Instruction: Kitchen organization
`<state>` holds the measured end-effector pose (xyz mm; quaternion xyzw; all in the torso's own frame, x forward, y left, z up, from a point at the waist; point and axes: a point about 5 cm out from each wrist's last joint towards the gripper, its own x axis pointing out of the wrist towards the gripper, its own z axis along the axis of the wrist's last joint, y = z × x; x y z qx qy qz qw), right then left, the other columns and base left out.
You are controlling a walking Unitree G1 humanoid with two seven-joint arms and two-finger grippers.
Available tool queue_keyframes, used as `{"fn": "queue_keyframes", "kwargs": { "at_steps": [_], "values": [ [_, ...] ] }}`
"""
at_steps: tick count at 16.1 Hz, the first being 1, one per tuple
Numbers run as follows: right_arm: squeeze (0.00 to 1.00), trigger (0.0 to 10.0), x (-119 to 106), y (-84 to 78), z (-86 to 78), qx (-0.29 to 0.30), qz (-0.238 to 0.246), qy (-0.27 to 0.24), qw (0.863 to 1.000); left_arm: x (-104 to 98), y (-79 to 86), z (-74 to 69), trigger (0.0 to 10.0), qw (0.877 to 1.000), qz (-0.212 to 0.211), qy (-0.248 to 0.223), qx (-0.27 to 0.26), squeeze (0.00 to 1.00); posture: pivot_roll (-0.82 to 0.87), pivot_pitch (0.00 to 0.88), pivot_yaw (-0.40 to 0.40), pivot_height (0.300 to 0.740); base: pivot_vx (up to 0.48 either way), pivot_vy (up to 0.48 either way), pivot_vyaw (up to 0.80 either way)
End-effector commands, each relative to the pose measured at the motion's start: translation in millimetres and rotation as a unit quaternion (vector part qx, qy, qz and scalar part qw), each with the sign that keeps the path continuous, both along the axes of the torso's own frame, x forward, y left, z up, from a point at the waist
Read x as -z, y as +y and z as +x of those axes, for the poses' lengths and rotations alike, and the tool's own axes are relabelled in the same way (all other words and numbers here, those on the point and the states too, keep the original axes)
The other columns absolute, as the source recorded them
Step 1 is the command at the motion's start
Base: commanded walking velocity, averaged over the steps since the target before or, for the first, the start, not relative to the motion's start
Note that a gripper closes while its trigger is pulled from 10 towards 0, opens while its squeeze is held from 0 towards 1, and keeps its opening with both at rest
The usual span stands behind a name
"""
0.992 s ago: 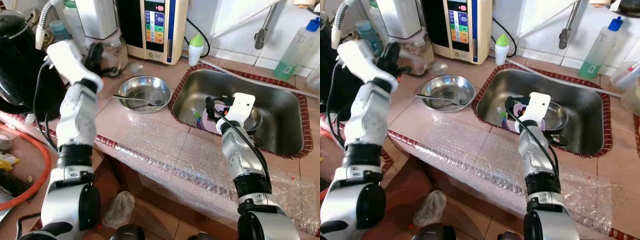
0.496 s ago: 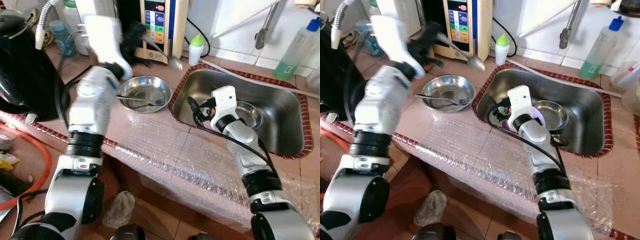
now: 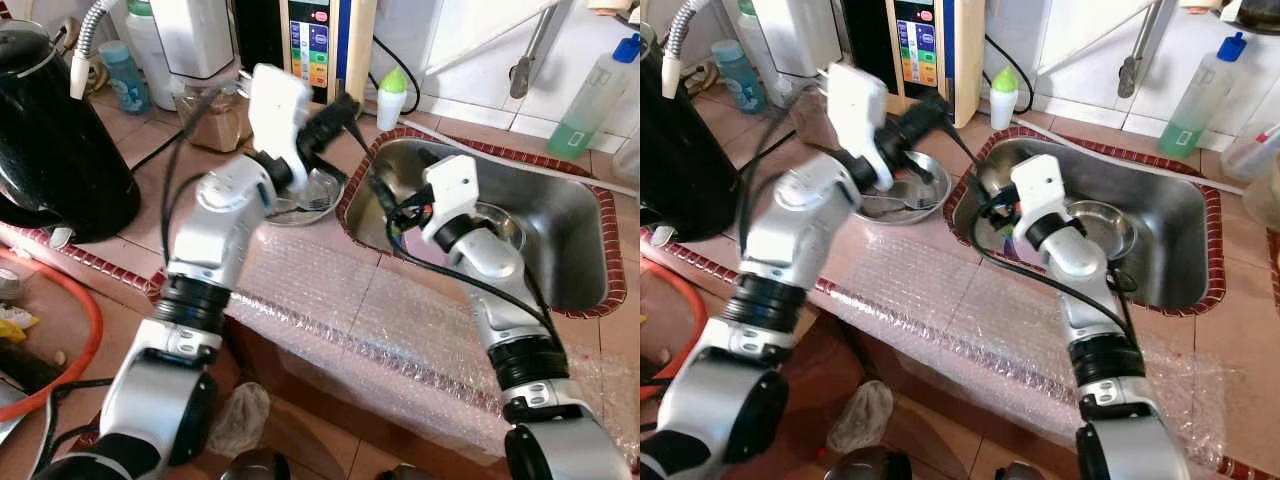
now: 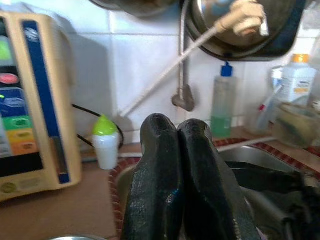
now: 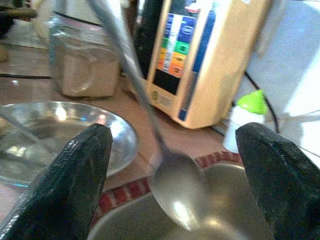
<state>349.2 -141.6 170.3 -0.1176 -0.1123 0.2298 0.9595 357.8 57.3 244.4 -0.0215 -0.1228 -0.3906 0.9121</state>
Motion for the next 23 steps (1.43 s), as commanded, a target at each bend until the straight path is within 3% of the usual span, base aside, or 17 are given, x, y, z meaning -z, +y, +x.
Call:
{"fn": "queue_keyframes", "kwargs": {
  "at_steps": [1, 3, 4, 5, 7, 13, 16, 23],
  "values": [
    [0.0, 10.0, -10.1, 9.2, -0.5, -0.024, -0.006, -0.018, 1.0, -1.0, -8.3, -6.3, 0.0, 1.0, 0.012, -0.01, 0.023, 0.0, -0.03, 0.0, 0.053, 0.74, 0.0, 0.0, 0.0],
    [0.0, 10.0, -10.7, 14.2, -0.4, -0.041, 0.002, -0.011, 0.999, 5.4, -12.8, -9.3, 0.0, 0.999, 0.015, -0.004, 0.032, 0.0, -0.03, 0.0, 0.053, 0.74, 0.0, 0.0, 0.0],
    [0.0, 7.6, -10.0, 16.0, -0.2, -0.043, 0.002, -0.01, 0.999, 7.3, -14.6, -11.1, 0.0, 0.999, 0.014, 0.0, 0.037, 0.0, -0.03, 0.0, 0.053, 0.74, 0.0, 0.0, 0.0],
    [0.0, 0.0, -9.3, 18.8, 0.0, -0.05, 0.005, -0.008, 0.999, 8.6, -16.0, -12.7, 0.0, 0.999, 0.015, 0.001, 0.04, 0.0, -0.03, 0.0, 0.053, 0.74, 0.0, 0.0, 0.0],
    [0.0, 0.0, -8.1, 24.2, 1.4, -0.052, -0.005, -0.007, 0.999, 11.7, -18.7, -16.1, 0.0, 0.999, 0.02, 0.001, 0.046, 0.0, -0.03, 0.0, 0.05, 0.74, 0.0, 0.0, 0.0],
    [0.0, 0.0, -1.8, 15.4, 7.0, -0.036, -0.027, 0.026, 0.999, 14.3, -15.6, -17.2, 0.0, 0.999, 0.033, -0.004, 0.039, 0.0, -0.03, 0.0, 0.045, 0.74, 0.0, 0.0, 0.0],
    [0.0, 0.0, 11.7, 8.4, 9.4, -0.029, -0.057, 0.076, 0.995, 12.0, -14.8, -15.9, 0.0, 0.999, 0.034, -0.011, 0.035, 0.0, -0.03, 0.0, 0.046, 0.74, 0.0, 0.0, 0.0],
    [0.0, 0.0, 13.7, 18.0, 10.7, -0.029, -0.031, 0.085, 0.996, 12.8, -14.2, -17.7, 0.0, 0.999, 0.033, -0.013, 0.037, 0.0, -0.03, 0.0, 0.038, 0.74, 0.0, 0.0, 0.0]
  ]
}}
